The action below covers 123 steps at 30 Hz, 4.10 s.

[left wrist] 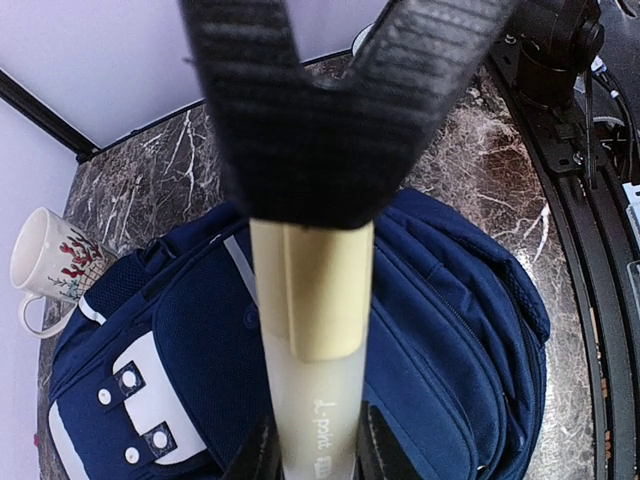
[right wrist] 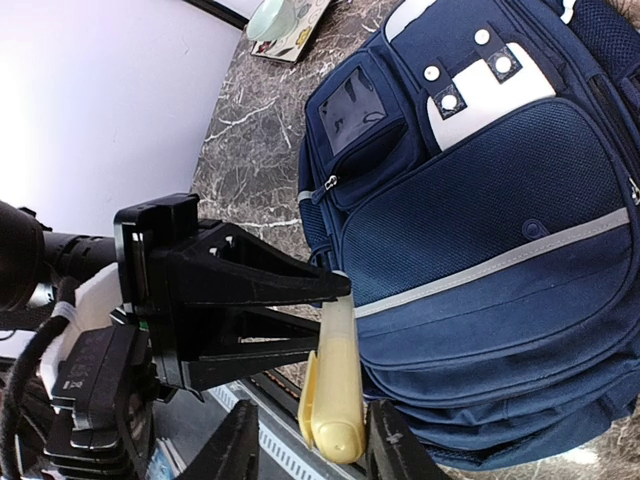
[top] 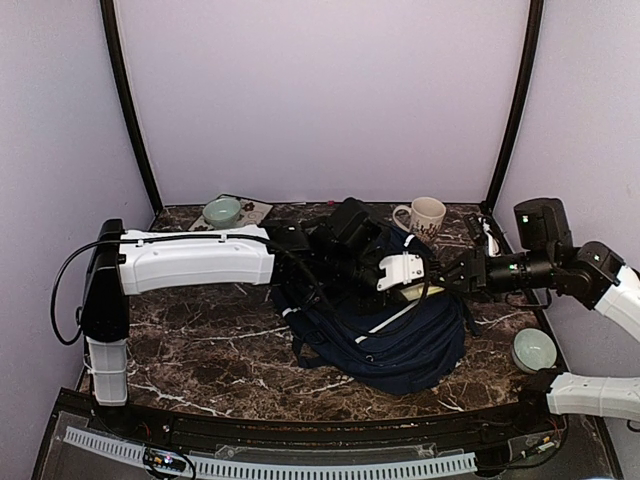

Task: Pack the student bag
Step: Pass from the left arm to the right, then pick up the upper front pocket of the student bag.

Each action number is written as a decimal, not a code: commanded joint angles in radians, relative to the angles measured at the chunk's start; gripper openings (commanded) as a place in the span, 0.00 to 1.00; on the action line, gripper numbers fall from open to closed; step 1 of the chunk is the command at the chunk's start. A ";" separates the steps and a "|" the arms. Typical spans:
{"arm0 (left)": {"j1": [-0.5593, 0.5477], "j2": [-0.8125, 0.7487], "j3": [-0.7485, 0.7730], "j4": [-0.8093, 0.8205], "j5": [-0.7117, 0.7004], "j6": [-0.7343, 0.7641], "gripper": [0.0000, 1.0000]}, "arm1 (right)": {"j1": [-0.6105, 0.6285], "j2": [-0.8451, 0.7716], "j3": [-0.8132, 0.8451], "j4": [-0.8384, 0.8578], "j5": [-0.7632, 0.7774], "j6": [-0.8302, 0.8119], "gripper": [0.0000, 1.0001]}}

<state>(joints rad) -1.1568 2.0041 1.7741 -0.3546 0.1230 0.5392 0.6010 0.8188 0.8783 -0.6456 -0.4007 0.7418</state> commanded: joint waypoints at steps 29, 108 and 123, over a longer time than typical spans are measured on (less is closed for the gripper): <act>-0.067 -0.116 -0.136 0.195 -0.080 -0.064 0.66 | -0.005 0.023 0.035 -0.107 0.083 0.016 0.06; -0.122 0.021 0.052 0.109 -0.598 -0.596 0.00 | -0.005 -0.200 0.041 -0.151 0.556 0.340 0.05; -0.073 -0.110 -0.011 0.218 -0.621 -0.794 0.00 | -0.005 -0.147 -0.008 -0.097 0.598 0.406 0.05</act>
<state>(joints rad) -1.2427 2.0075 1.7668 -0.2661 -0.4320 -0.2005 0.6010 0.6632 0.8959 -0.7540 0.1646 1.1103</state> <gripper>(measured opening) 0.050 0.170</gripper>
